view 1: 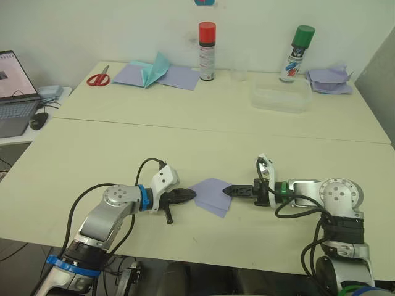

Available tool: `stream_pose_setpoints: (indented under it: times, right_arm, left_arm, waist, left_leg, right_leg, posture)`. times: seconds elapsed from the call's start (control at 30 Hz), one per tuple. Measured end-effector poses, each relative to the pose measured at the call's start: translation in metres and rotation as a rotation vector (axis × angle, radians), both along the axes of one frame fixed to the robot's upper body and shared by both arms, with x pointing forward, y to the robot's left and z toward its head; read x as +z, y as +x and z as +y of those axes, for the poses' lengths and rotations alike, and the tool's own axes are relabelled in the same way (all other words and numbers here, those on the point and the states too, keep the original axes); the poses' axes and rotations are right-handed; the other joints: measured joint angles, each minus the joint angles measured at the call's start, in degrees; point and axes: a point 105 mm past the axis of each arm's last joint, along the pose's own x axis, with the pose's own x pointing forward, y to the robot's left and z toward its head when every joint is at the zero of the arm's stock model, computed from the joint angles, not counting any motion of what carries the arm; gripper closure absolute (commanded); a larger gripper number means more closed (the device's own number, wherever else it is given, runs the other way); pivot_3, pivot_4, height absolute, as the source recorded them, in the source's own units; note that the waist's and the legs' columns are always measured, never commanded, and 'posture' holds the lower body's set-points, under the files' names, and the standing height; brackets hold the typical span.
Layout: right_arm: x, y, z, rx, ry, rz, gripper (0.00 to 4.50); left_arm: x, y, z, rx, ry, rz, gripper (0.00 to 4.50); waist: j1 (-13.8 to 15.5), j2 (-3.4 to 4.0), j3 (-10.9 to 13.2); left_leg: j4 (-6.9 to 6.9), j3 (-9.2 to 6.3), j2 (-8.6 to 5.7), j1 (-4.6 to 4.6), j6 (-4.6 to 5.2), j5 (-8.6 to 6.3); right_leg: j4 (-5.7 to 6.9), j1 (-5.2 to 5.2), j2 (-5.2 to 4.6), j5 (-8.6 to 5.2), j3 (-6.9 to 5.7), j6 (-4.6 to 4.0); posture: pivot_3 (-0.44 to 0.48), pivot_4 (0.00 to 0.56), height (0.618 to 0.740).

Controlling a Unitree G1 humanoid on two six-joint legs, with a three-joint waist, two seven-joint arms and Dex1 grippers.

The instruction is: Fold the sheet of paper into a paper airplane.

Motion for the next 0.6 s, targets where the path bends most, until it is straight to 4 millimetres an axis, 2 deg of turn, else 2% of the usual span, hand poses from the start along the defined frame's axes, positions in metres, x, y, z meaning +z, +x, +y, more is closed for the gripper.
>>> stream_pose_setpoints:
  times: [0.2, 0.5, 0.6]
  right_arm:
    - [-0.001, 0.003, 0.024, 0.015, 0.061, 0.041, 0.91]
    - [0.000, 0.009, 0.046, 0.030, 0.062, 0.009, 0.91]
    - [-0.003, 0.011, 0.050, 0.023, 0.050, -0.035, 1.56]
  left_arm:
    - [-0.003, -0.006, 0.000, -0.004, 0.002, 0.007, 4.47]
    - [-0.004, -0.011, 0.000, -0.013, 0.004, 0.009, 4.47]
    - [-0.005, -0.015, 0.000, -0.018, 0.004, 0.010, 4.50]
  waist:
    - [-0.32, 0.05, -0.09]
    - [-0.64, 0.05, -0.09]
    - [-0.73, 0.04, -0.12]
  left_leg:
    - [-0.10, 0.00, 0.00, -0.01, 0.00, 0.00]
    - [-0.15, 0.01, 0.01, -0.01, 0.00, -0.01]
    - [-0.15, 0.00, 0.01, -0.01, 0.00, -0.01]
  right_leg:
    - [0.00, -0.04, 0.03, 0.00, 0.05, 0.00]
    - [0.00, -0.11, 0.03, 0.00, 0.05, 0.01]
    - [-0.01, -0.10, 0.03, 0.00, 0.04, 0.01]
  posture:
    - [0.000, 0.150, 0.740]
    - [0.000, 0.150, 0.740]
    - [0.000, 0.150, 0.740]
